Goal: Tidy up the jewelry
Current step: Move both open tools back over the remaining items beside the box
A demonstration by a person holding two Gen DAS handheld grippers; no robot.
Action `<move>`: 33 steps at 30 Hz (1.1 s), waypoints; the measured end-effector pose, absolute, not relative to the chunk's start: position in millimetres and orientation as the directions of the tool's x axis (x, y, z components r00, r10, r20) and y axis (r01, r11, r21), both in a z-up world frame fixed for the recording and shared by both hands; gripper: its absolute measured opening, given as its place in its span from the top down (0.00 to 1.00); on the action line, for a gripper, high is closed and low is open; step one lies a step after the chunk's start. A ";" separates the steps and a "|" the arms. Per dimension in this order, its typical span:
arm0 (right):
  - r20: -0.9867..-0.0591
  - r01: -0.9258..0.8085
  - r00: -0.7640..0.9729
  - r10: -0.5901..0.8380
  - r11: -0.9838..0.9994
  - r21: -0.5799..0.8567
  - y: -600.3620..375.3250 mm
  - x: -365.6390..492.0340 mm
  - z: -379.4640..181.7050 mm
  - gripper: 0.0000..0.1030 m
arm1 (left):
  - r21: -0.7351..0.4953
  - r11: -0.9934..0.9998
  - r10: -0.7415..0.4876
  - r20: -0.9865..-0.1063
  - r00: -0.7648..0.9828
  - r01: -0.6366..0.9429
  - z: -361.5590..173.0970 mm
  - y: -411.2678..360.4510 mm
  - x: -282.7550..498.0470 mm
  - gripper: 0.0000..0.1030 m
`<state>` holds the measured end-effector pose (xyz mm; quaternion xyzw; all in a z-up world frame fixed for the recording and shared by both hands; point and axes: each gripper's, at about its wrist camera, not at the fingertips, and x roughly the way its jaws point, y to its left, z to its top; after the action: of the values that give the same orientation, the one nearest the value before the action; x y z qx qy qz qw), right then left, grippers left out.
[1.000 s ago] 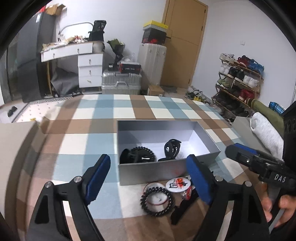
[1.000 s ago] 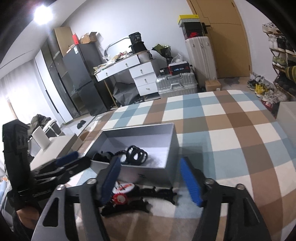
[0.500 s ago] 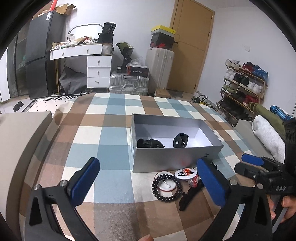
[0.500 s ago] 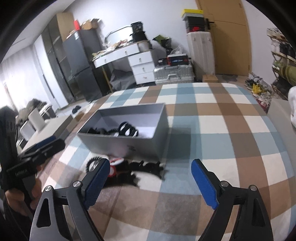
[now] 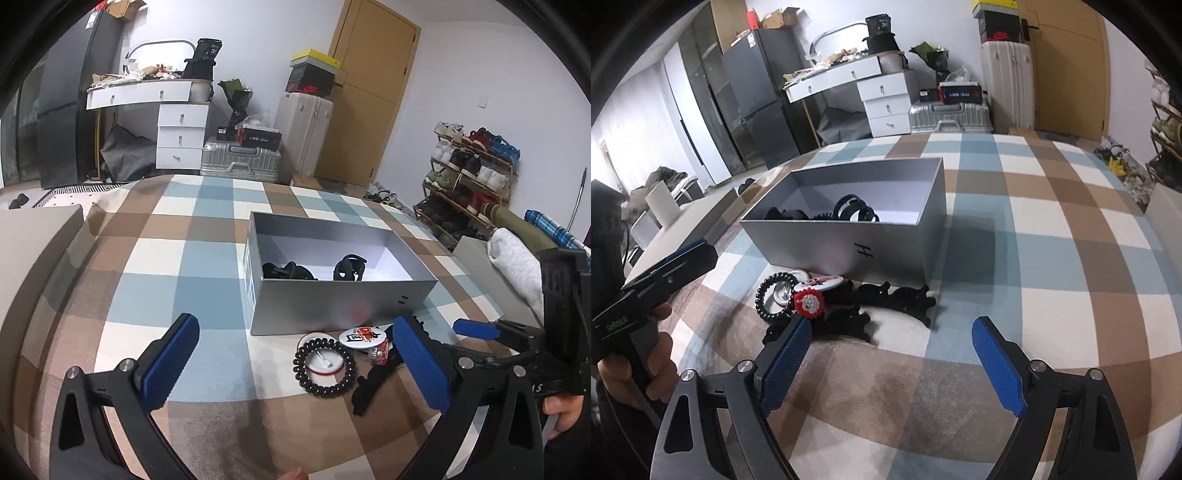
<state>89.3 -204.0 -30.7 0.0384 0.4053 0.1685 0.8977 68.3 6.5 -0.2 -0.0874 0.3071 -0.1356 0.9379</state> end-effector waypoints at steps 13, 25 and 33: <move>-0.733 -0.231 0.613 0.295 0.954 0.191 -200.3 101.0 -39.1 0.22 | -0.273 0.944 -0.315 -0.563 0.764 0.188 -5.3 8.4 69.2 0.01; -0.756 -0.247 0.577 0.310 0.948 0.201 -184.6 118.5 -46.6 0.25 | -0.286 0.943 -0.310 -0.568 0.762 0.170 -6.7 13.7 68.9 0.01; -0.779 -0.297 0.550 0.299 0.943 0.152 -165.3 124.4 -50.2 0.17 | -0.293 0.943 -0.305 -0.571 0.762 0.158 -7.3 16.7 69.4 0.01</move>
<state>124.4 -165.3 -50.2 0.0013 0.4429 0.1694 0.8804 69.4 16.7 -7.3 -0.1142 0.3215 -0.1241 0.9318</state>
